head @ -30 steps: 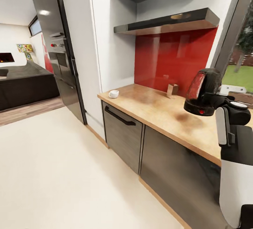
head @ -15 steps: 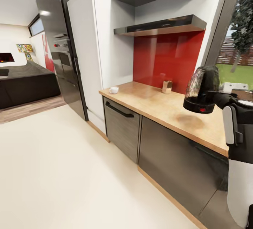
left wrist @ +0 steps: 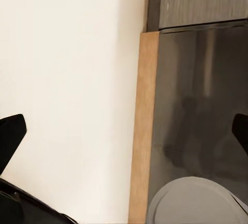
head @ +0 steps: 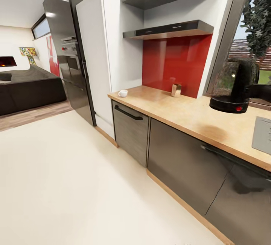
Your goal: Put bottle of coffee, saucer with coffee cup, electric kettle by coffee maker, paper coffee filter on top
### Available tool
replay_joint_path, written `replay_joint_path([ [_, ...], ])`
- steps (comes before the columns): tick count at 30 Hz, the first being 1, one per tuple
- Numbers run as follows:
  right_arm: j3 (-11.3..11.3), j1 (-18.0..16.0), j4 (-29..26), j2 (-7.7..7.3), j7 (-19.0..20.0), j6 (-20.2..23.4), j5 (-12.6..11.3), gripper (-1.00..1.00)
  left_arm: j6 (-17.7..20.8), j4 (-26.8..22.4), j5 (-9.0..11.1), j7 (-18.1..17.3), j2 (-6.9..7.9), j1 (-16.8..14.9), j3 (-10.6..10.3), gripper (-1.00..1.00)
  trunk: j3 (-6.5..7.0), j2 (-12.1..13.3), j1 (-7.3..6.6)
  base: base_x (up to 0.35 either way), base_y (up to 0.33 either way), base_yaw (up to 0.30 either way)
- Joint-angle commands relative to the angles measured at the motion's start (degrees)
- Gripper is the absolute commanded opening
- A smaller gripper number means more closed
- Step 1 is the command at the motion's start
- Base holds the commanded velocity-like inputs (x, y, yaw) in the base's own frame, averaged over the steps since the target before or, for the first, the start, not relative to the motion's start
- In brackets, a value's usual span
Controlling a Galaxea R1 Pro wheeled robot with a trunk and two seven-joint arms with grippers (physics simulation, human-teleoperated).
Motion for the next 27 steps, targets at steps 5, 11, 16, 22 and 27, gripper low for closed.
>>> replay_joint_path([
  [5, -1.3, -0.2, -0.1, -2.58, 6.5, 0.5, -0.6, -1.00, -0.1, -0.1, 0.2, 0.0, 0.01, 0.0, -0.2, 1.00, -0.04, 0.0, -0.02, -0.199, 0.000, 0.000],
  [11, -7.7, -0.2, -0.1, -4.01, 15.0, 0.6, -0.5, -1.00, -0.1, -0.4, 0.2, -0.1, 0.01, 0.0, -0.3, 1.00, -0.04, 0.0, -0.02, -0.092, 0.000, 0.000],
  [16, -8.8, 0.1, -0.1, -4.20, 16.5, 0.6, -0.2, -1.00, -0.1, -0.8, 0.2, 0.0, 0.01, 0.0, -0.2, 1.00, -0.04, 0.0, -0.02, -0.010, 0.000, 0.000],
  [22, -8.9, 0.2, -0.1, -4.22, 16.7, 0.6, -0.1, -1.00, -0.1, -0.9, 0.2, 0.0, 0.01, 0.0, -0.2, 1.00, -0.04, 0.0, -0.02, -0.001, 0.000, 0.000],
  [27, -9.0, 0.3, 0.0, -4.22, 16.8, 0.6, -0.1, -1.00, -0.1, -0.9, 0.2, 0.0, 0.01, 0.0, -0.2, 1.00, -0.04, 0.0, -0.02, 0.000, 0.000, 0.000],
])
